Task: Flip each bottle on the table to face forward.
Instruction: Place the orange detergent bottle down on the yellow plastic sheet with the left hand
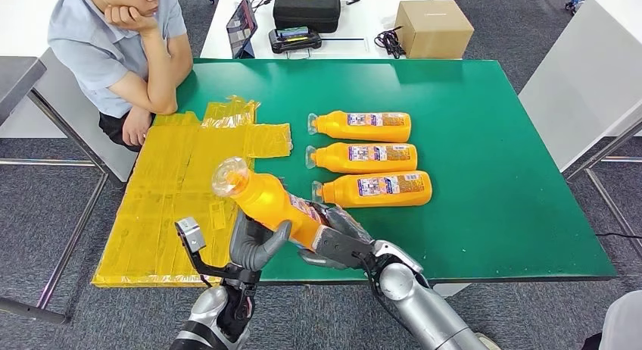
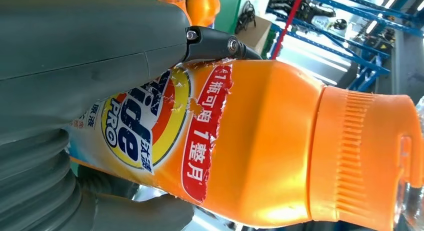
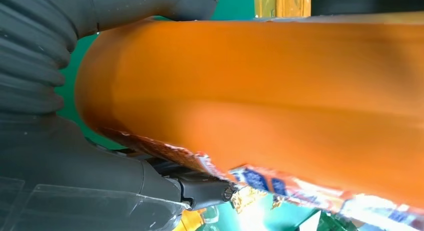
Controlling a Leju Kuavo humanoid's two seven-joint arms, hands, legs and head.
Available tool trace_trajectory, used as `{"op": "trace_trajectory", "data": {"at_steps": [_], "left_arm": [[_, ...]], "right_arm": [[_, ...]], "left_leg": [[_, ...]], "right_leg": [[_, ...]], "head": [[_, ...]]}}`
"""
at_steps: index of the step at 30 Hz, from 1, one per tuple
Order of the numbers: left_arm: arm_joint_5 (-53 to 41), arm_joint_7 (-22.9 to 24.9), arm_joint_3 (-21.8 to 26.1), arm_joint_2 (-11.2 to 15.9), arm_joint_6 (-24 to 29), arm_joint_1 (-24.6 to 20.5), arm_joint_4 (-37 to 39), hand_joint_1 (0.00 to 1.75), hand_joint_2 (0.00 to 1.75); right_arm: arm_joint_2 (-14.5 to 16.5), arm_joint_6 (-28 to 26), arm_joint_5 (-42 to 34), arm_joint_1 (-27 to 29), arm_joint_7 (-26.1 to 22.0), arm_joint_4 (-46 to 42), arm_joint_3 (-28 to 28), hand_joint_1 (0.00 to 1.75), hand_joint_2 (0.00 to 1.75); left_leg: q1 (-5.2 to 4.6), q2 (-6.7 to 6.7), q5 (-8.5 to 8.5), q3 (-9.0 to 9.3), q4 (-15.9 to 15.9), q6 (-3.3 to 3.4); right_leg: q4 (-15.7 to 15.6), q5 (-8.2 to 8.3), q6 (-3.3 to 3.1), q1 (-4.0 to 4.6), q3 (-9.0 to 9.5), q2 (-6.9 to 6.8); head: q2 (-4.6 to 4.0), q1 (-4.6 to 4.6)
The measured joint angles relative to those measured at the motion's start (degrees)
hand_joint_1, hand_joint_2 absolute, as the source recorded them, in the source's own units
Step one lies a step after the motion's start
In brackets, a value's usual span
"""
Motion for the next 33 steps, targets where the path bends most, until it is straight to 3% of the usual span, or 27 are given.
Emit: {"op": "trace_trajectory", "data": {"at_steps": [3, 4, 7, 8, 9, 13, 15, 19, 24, 33], "left_arm": [[-1.4, 0.0, 0.0, 0.0, 1.5, 0.0, -0.3, 1.75, 1.75], [-1.6, 0.1, 0.0, 0.0, 1.7, 0.0, -0.4, 1.75, 1.75], [-2.0, 0.0, 0.0, 0.0, 2.0, 0.0, -0.6, 1.75, 1.75], [-2.4, 0.0, 0.0, 0.0, 2.1, 0.0, -0.8, 1.75, 1.75], [-2.8, 0.0, 0.0, 0.0, 2.2, 0.1, -1.0, 1.75, 1.75], [-4.0, 0.1, 0.0, 0.0, 2.6, 0.2, -1.9, 1.75, 1.75], [-4.6, 0.3, 0.0, 0.0, 2.9, 0.3, -2.4, 1.75, 1.75], [-9.7, 1.0, 0.0, 0.0, 5.5, 0.9, -4.5, 1.75, 1.75], [-27.9, 3.4, -0.8, 0.2, 13.8, 3.1, -11.1, 1.75, 1.75], [-44.8, 5.7, -1.2, 0.4, 18.5, 6.8, -22.8, 1.75, 1.75]], "right_arm": [[0.2, -0.3, 0.2, -0.1, 0.0, 0.6, 0.4, 1.74, 1.75], [0.2, -0.3, 0.2, -0.1, 0.0, 0.7, 0.5, 1.61, 1.75], [0.3, -0.5, 0.2, -0.2, 0.0, 0.9, 0.8, 0.58, 1.75], [0.3, -0.7, 0.2, -0.2, 0.0, 1.0, 0.9, 0.35, 1.75], [0.3, -0.8, 0.3, -0.2, 0.0, 1.0, 1.0, 0.35, 1.75], [0.4, -1.2, 0.5, -0.1, 0.1, 1.0, 1.1, 0.0, 1.75], [0.4, -1.4, 0.4, 0.1, 0.1, 1.0, 1.1, 0.0, 1.75], [0.9, -2.4, -0.1, 0.9, 0.7, 1.0, 0.6, 0.0, 0.0], [2.2, -5.0, 1.8, 4.9, 2.3, -1.2, -2.0, 0.0, 0.0], [4.6, -7.2, 6.6, 10.1, 3.7, -6.5, -7.8, 0.0, 0.0]], "left_leg": [[0.0, 0.0, 0.0, 0.0, 0.0, 0.0], [0.0, 0.0, 0.0, 0.0, 0.0, 0.0], [0.0, 0.0, 0.0, 0.0, 0.0, 0.0], [0.0, 0.0, 0.0, 0.0, 0.0, 0.0], [0.0, 0.0, 0.0, 0.0, 0.0, 0.0], [0.0, 0.0, 0.0, 0.0, 0.0, 0.0], [0.0, 0.0, 0.0, 0.0, 0.0, 0.0], [0.0, 0.0, 0.0, 0.0, 0.0, 0.0], [0.0, -0.02, -0.01, -0.08, 0.0, 0.0], [0.0, -0.01, -0.01, -0.15, 0.0, 0.0]], "right_leg": [[0.0, 0.0, 0.0, 0.0, 0.0, 0.0], [0.0, 0.0, 0.0, 0.0, 0.0, 0.0], [0.0, 0.0, 0.0, 0.0, -0.01, 0.0], [0.0, 0.0, 0.0, 0.0, -0.01, 0.0], [0.0, 0.0, 0.0, 0.0, -0.01, 0.0], [0.0, 0.0, 0.0, 0.0, -0.01, 0.0], [0.0, 0.0, 0.0, 0.0, -0.01, 0.0], [0.0, 0.0, 0.0, 0.0, -0.01, 0.0], [0.0, -0.01, 0.0, 0.0, -0.08, -0.01], [0.0, -0.01, 0.0, 0.0, -0.16, -0.01]], "head": [[0.0, 0.01], [0.0, 0.01], [0.0, -0.01], [0.0, -0.01], [0.0, 0.0], [0.0, -0.01], [0.0, -0.01], [0.0, -0.01], [0.0, -0.01], [0.0, -0.01]]}}
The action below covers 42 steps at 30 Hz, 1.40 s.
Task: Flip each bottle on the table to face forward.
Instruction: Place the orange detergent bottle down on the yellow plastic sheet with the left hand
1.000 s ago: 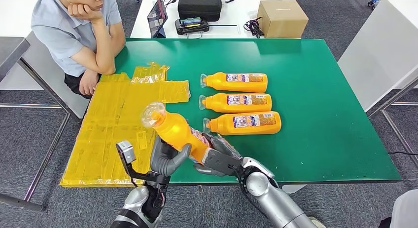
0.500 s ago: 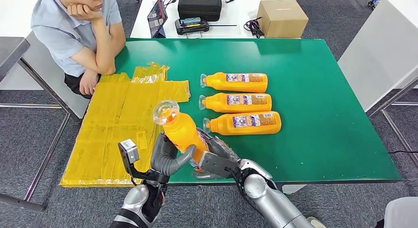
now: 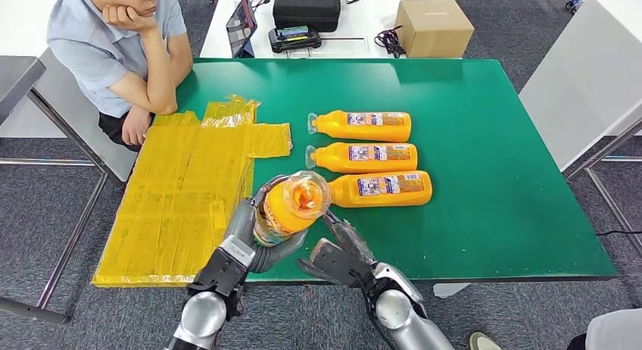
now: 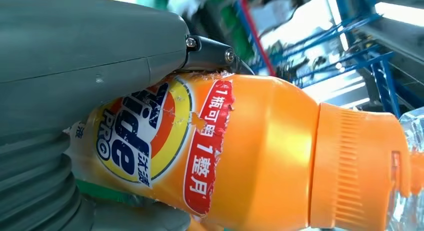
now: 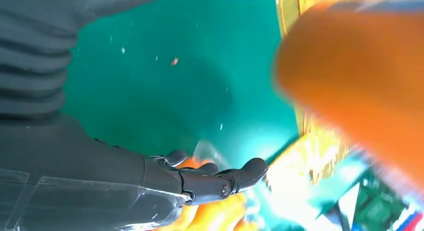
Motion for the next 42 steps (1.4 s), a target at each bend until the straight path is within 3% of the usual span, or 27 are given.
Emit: {"op": "trace_trajectory", "data": {"at_steps": [4, 8, 13, 21, 25, 32, 42], "left_arm": [[-7.0, 1.3, -0.1, 0.2, 2.2, 1.4, -4.7, 1.75, 1.75], [-19.9, 4.0, -0.3, 0.4, 6.5, 2.0, -8.1, 1.75, 1.75], [-40.3, 12.5, -1.5, 0.9, 7.6, 1.6, -9.8, 1.75, 1.75], [-49.7, 17.9, -1.7, 1.0, 7.3, -0.1, -8.5, 1.75, 1.75], [-58.3, 23.7, -0.9, 1.7, 6.2, -4.6, -2.4, 1.75, 1.75], [-60.2, 25.3, 3.1, 2.9, 6.7, -13.3, 13.0, 1.75, 1.75], [-60.5, 26.0, 7.1, 3.5, 6.2, -15.3, 18.3, 1.75, 1.75]], "right_arm": [[1.5, -0.7, 2.2, 1.4, 0.0, -2.5, -2.9, 0.0, 1.75], [3.0, -1.2, 4.0, 2.3, 0.0, -4.6, -5.1, 0.0, 1.75], [4.5, -0.6, 3.8, 2.6, -0.8, -5.6, -7.4, 0.0, 1.75], [5.9, 0.0, 3.2, 2.5, -1.8, -5.6, -9.0, 0.0, 1.75], [6.8, 0.9, 1.8, 1.9, -3.2, -4.9, -9.7, 0.0, 1.75], [8.1, 1.6, 0.6, 0.5, -4.8, -2.1, -10.4, 0.0, 1.75], [9.3, -0.4, 1.4, 0.7, -6.3, -1.9, -10.7, 0.0, 1.75]], "left_leg": [[0.0, 0.01, 0.0, 0.0, 0.0, 0.0], [0.0, 0.0, 0.0, 0.0, 0.0, 0.0], [0.0, 0.02, 0.0, 0.01, 0.0, 0.0], [0.0, 0.02, 0.01, 0.0, 0.0, 0.0], [0.01, 0.01, 0.03, 0.0, 0.0, -0.01], [0.02, 0.03, 0.14, 0.0, 0.0, -0.04], [0.02, 0.0, 0.12, -0.1, 0.0, -0.04]], "right_leg": [[0.0, 0.0, 0.0, 0.0, -0.01, 0.0], [0.0, 0.0, 0.0, 0.0, -0.01, 0.0], [0.0, 0.0, 0.0, -0.01, -0.01, 0.01], [0.0, 0.0, 0.0, 0.0, -0.02, 0.01], [0.0, 0.01, 0.0, 0.0, -0.01, 0.0], [0.0, 0.05, 0.01, 0.0, 0.02, 0.01], [0.0, 0.03, 0.01, 0.0, -0.11, -0.01]], "head": [[0.0, 0.01], [0.0, 0.01], [0.0, 0.02], [0.0, 0.02], [0.0, 0.03], [0.0, 0.03], [0.0, 0.03]]}}
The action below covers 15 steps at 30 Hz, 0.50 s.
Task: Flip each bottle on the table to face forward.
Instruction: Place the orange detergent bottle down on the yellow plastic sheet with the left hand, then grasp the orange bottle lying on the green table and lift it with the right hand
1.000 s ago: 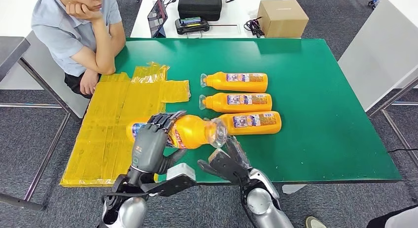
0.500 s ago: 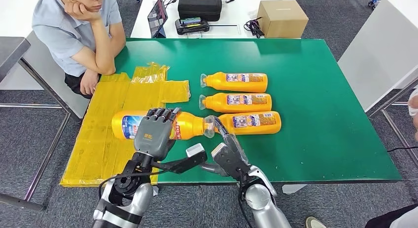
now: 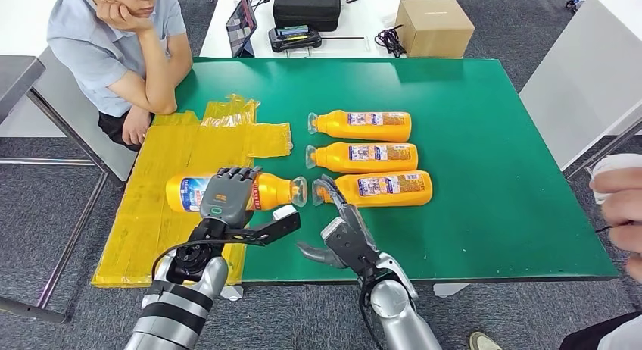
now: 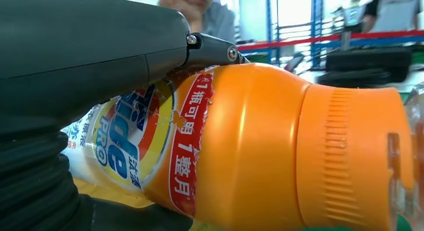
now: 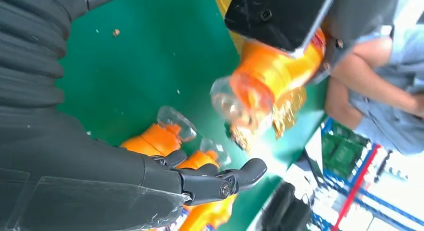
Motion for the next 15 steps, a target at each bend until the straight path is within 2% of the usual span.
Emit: {"op": "trace_trajectory", "data": {"at_steps": [6, 11, 14, 15], "left_arm": [[0.0, 0.2, 3.9, 0.5, -0.5, 1.4, -1.0, 1.75, 1.75], [0.0, 4.0, 5.5, 2.3, -4.1, 1.7, -1.0, 1.75, 1.75], [0.0, 4.5, 6.7, 3.1, -5.8, 1.4, 0.6, 1.75, 1.75], [0.0, 4.6, 7.2, 3.3, -6.6, 1.3, 1.3, 1.69, 1.75]], "right_arm": [[1.5, -0.9, 0.6, 3.7, 0.1, -7.2, -1.0, 0.0, 1.75], [1.9, -0.4, 0.5, 5.2, -0.1, -9.5, -1.9, 0.0, 1.75], [2.1, -0.4, 0.4, 5.2, -0.5, -9.9, -2.4, 0.0, 1.75], [2.1, -0.4, 0.3, 5.2, -0.7, -10.0, -2.6, 0.0, 1.75]], "left_leg": [[0.04, 0.01, 0.0, 0.0, 0.0, 0.0], [0.04, 0.02, 0.0, 0.0, 0.0, 0.0], [0.04, 0.01, 0.01, 0.01, 0.0, -0.01], [0.04, 0.02, 0.01, 0.01, 0.0, -0.01]], "right_leg": [[0.0, -0.01, -0.01, 0.02, 0.0, 0.01], [0.0, -0.01, -0.02, 0.02, -0.01, 0.01], [0.0, 0.0, -0.02, 0.02, 0.0, 0.01], [0.0, 0.0, -0.01, 0.02, 0.0, 0.01]], "head": [[0.0, -0.01], [0.0, -0.01], [0.0, 0.0], [0.0, 0.0]]}}
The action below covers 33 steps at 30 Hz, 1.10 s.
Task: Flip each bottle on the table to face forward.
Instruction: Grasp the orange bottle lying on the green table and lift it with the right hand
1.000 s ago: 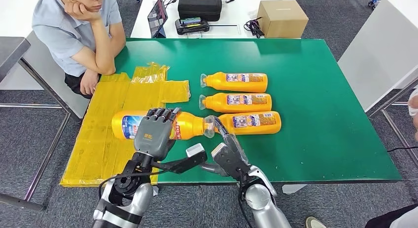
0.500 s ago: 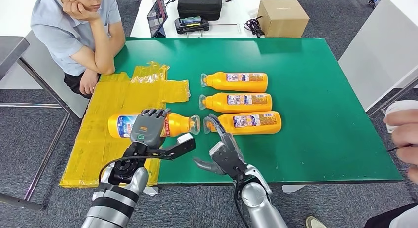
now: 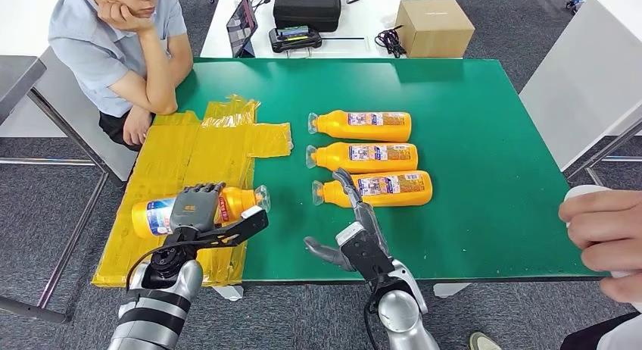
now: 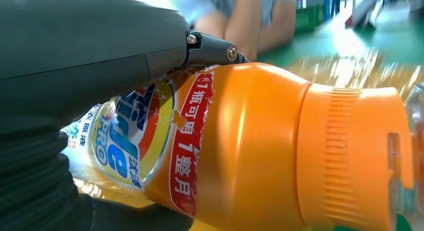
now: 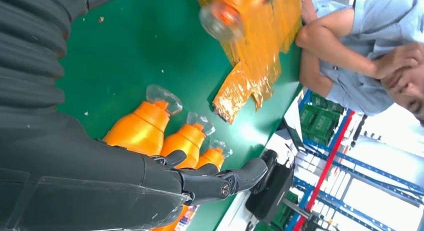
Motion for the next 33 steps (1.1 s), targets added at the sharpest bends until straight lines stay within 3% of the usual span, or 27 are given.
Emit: {"op": "trace_trajectory", "data": {"at_steps": [8, 14, 15, 18, 19, 33], "left_arm": [[0.0, -1.0, 2.5, 1.8, -3.2, -2.6, 6.4, 1.28, 1.75], [0.0, -3.5, 3.4, 2.3, -2.5, -4.8, 10.6, 1.36, 1.75], [0.0, -3.6, 3.5, 2.3, -2.4, -5.0, 11.1, 1.15, 1.75], [0.0, -3.8, 3.5, 2.4, -2.0, -5.5, 12.2, 0.13, 1.75], [0.0, -3.8, 3.5, 2.4, -1.9, -5.6, 12.5, 0.0, 1.75], [0.0, -4.8, 3.3, 2.3, -0.2, -6.1, 13.9, 0.0, 1.75]], "right_arm": [[0.0, 0.1, -0.3, 0.0, -1.5, -1.1, -1.1, 0.0, 1.75], [0.0, 0.7, -0.8, -0.1, -1.9, -1.1, -1.3, 0.0, 1.75], [0.0, 0.7, -0.9, -0.1, -1.9, -1.1, -1.4, 0.0, 1.75], [0.0, 0.8, -0.9, -0.1, -2.0, -1.1, -1.4, 0.0, 1.75], [0.0, 0.8, -0.9, -0.1, -2.0, -1.1, -1.4, 0.0, 1.75], [0.0, 0.8, -1.5, -0.7, -2.0, -0.3, -1.5, 0.0, 1.75]], "left_leg": [[0.0, -0.03, -0.01, 0.07, 0.0, 0.0], [0.0, -0.05, 0.0, 0.32, 0.0, -0.01], [0.0, -0.05, 0.0, 0.38, 0.0, -0.01], [0.0, -0.05, 0.01, 0.48, 0.0, -0.01], [0.0, -0.05, 0.01, 0.5, 0.0, -0.02], [0.0, -0.05, 0.04, 0.6, 0.0, -0.05]], "right_leg": [[0.0, 0.0, 0.0, 0.0, 0.09, -0.02], [0.0, -0.02, -0.02, 0.0, 0.36, -0.02], [0.0, -0.02, -0.02, 0.0, 0.41, -0.02], [0.0, -0.02, -0.03, 0.0, 0.52, -0.02], [0.0, -0.01, -0.03, 0.0, 0.54, -0.02], [0.0, -0.01, -0.03, 0.0, 0.62, -0.02]], "head": [[0.0, 0.01], [0.0, 0.0], [0.0, 0.0], [0.0, 0.0], [0.0, 0.0], [0.0, 0.0]]}}
